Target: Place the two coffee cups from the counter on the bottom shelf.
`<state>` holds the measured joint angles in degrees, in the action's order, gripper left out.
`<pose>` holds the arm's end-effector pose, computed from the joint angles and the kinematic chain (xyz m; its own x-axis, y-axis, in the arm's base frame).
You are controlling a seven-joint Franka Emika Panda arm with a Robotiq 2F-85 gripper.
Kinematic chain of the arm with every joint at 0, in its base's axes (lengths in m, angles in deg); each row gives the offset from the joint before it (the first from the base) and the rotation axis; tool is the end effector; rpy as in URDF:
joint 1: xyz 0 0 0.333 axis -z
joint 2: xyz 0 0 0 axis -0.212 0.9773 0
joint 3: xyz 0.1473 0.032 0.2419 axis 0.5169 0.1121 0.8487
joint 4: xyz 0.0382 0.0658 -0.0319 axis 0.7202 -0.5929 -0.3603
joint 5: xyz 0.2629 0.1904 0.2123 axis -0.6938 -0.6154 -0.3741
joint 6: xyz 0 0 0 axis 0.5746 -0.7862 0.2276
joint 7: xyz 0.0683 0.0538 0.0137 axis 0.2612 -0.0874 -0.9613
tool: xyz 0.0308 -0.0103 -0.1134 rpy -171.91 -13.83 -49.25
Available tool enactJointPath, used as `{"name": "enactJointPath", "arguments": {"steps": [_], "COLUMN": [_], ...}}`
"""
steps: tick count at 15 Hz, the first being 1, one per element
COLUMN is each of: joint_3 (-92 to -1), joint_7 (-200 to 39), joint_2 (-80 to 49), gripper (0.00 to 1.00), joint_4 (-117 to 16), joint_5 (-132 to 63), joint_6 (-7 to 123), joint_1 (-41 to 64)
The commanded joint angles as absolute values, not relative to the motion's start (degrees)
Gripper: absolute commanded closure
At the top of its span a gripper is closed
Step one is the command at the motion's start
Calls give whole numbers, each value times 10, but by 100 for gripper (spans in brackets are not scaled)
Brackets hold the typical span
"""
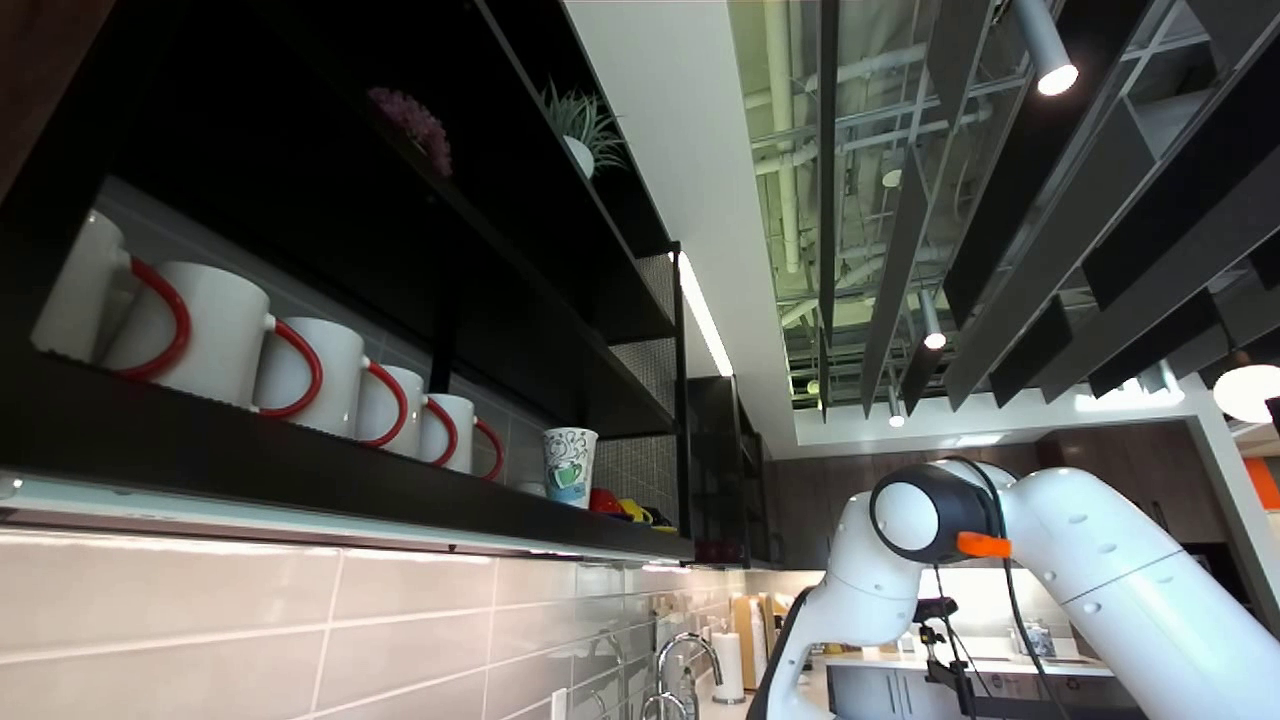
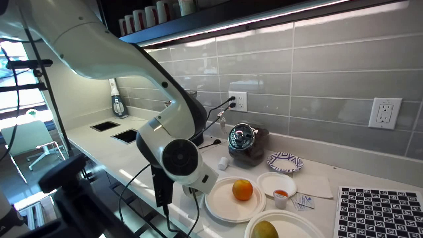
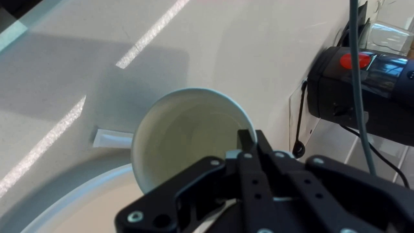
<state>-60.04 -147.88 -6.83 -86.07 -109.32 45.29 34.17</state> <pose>0.4063 -0.2789 0.1299 0.8188 -0.5687 0.0779 -0.3449 -0.5959 -0.7252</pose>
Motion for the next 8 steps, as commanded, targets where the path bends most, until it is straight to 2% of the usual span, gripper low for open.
{"name": "enactJointPath", "arguments": {"steps": [1,8], "joint_3": [-603,-610], "joint_7": [-1491,-1443], "joint_2": [-86,-205], "gripper": [99,99], "joint_4": [-859,-905], "joint_5": [-1084,-940], "joint_6": [451,473], "joint_1": [343,305]}}
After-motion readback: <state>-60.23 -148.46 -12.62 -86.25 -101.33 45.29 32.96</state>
